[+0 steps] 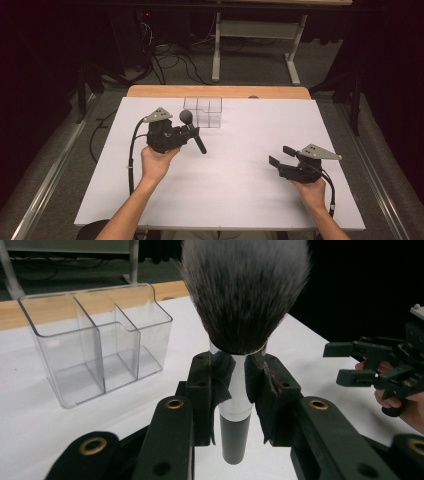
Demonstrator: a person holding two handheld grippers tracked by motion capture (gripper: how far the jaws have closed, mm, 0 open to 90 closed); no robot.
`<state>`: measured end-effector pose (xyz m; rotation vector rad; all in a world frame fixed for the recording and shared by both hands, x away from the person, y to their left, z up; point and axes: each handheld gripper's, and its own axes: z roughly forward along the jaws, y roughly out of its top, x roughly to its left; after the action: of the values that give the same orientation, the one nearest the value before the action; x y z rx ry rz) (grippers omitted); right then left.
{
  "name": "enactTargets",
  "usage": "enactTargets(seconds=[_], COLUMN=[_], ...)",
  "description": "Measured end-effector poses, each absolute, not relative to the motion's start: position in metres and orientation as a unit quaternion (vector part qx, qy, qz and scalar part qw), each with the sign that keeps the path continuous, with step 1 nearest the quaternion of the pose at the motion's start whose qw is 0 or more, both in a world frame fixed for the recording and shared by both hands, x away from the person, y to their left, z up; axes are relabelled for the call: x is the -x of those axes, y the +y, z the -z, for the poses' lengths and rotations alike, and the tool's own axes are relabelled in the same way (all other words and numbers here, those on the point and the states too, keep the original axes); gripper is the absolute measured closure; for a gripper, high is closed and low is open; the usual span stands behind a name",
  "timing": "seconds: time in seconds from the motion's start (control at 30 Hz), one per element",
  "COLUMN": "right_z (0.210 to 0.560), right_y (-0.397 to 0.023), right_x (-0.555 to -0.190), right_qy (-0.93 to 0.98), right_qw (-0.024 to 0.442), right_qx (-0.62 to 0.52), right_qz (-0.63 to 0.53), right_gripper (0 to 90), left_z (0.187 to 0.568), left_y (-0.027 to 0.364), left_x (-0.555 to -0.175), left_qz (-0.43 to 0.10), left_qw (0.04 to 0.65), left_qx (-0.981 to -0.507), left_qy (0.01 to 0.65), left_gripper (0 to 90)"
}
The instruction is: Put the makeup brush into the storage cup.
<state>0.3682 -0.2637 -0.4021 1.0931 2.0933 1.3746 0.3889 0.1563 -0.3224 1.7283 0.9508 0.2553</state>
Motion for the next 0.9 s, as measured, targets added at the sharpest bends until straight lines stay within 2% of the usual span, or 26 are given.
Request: enactTargets(seconds=[0.9], right_z=[0.405], right_y=[-0.263], right_x=[-0.366], right_qy=[0.75], right_qw=[0.203], right_qx=[-0.391], right_qz=[-0.494], right_gripper=[27.8], left_z=[0.294], left_y=[0.16], left_x=[-0.418], left_qz=[-0.143], left_qw=[0.536], left_qx=[-0.725], left_qy=[0.409], left_gripper=[70.4])
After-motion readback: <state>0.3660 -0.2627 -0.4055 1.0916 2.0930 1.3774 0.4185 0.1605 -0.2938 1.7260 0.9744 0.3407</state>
